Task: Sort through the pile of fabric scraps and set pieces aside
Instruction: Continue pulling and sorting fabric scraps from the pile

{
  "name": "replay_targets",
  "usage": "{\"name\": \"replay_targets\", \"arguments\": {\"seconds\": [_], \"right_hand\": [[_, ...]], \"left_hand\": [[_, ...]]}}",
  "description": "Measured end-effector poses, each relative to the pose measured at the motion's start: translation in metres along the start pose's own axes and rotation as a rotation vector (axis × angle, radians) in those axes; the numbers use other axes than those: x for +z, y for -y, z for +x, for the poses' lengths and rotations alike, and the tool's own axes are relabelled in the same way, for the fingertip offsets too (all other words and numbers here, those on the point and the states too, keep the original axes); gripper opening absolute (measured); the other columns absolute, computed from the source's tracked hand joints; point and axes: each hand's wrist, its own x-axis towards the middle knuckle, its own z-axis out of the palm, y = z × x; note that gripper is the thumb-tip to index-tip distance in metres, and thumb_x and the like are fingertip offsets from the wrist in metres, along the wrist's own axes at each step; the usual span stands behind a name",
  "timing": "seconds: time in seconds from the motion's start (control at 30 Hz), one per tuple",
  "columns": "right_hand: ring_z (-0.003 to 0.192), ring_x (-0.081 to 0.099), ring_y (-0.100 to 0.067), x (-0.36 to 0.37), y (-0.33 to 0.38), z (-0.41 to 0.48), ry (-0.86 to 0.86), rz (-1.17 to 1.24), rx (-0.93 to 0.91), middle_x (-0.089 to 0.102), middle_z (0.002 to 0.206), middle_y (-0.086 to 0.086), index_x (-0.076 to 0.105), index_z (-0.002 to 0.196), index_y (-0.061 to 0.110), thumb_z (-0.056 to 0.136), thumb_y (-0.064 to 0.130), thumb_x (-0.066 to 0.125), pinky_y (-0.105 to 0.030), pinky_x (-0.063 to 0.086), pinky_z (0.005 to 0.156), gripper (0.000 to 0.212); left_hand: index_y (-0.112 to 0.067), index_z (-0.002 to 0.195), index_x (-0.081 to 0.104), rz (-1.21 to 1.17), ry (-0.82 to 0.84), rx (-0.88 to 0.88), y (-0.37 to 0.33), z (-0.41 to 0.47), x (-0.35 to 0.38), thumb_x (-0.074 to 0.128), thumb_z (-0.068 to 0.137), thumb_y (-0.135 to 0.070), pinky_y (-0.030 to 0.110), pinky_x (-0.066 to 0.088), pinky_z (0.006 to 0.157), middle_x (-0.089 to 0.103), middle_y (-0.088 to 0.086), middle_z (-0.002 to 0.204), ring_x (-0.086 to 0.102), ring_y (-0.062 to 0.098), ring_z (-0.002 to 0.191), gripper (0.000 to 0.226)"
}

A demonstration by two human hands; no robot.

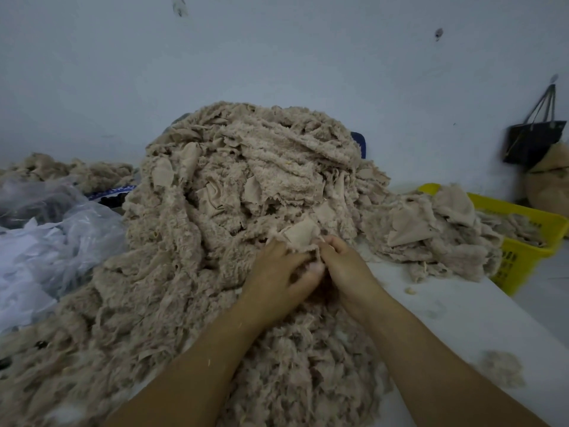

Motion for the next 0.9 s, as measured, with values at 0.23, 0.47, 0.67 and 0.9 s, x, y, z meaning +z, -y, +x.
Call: {"name": "replay_targets", "arguments": {"seconds": [0.23,0.47,0.67,0.9], "right_hand": [[0.077,0.071,-0.014,-0.051,0.048,0.018,-0.288,0.825,-0.098,0.073,0.093,-0.007,0.063,0.106,0.008,0.099,0.047,0.052,-0.023,0.057,0.062,0.041],[0.072,0.059,-0.017,-0.068,0.008,0.031,-0.414,0.254,0.168,0.060,0.083,-0.008,0.060,0.094,0.002,0.103,0.017,0.045,-0.027,0.052,0.066,0.023],[0.071,0.054,-0.021,-0.083,0.018,0.066,-0.318,0.006,0.259,0.057,0.082,-0.013,0.057,0.113,-0.003,0.105,0.009,0.041,-0.026,0.051,0.060,0.021],[0.107,0.055,-0.024,-0.126,0.042,0.080,-0.638,-0.094,-0.102,0.052,0.141,-0.018,0.046,0.141,0.002,0.105,0.020,0.040,-0.024,0.047,0.074,0.041]], "left_hand": [[-0.011,0.106,0.075,-0.073,-0.119,-0.250,0.025,-0.001,-0.004,0.040,0.104,-0.037,0.010,0.026,0.101,0.058,-0.008,0.130,0.045,0.008,0.125,0.044],[-0.009,0.114,0.073,0.084,-0.266,-0.446,0.034,0.002,-0.007,0.042,0.101,-0.030,0.039,0.027,0.116,0.058,0.002,0.136,0.045,0.021,0.131,0.039],[-0.015,0.152,0.037,0.037,-0.057,-0.798,0.047,0.000,-0.010,0.044,0.103,-0.029,0.047,0.029,0.117,0.014,0.006,0.165,0.019,0.029,0.149,0.051],[-0.012,0.101,0.057,-0.073,0.043,-0.874,0.044,0.021,-0.003,0.049,0.102,-0.016,0.035,0.048,0.075,0.061,0.018,0.104,0.062,0.031,0.090,0.009]]}}
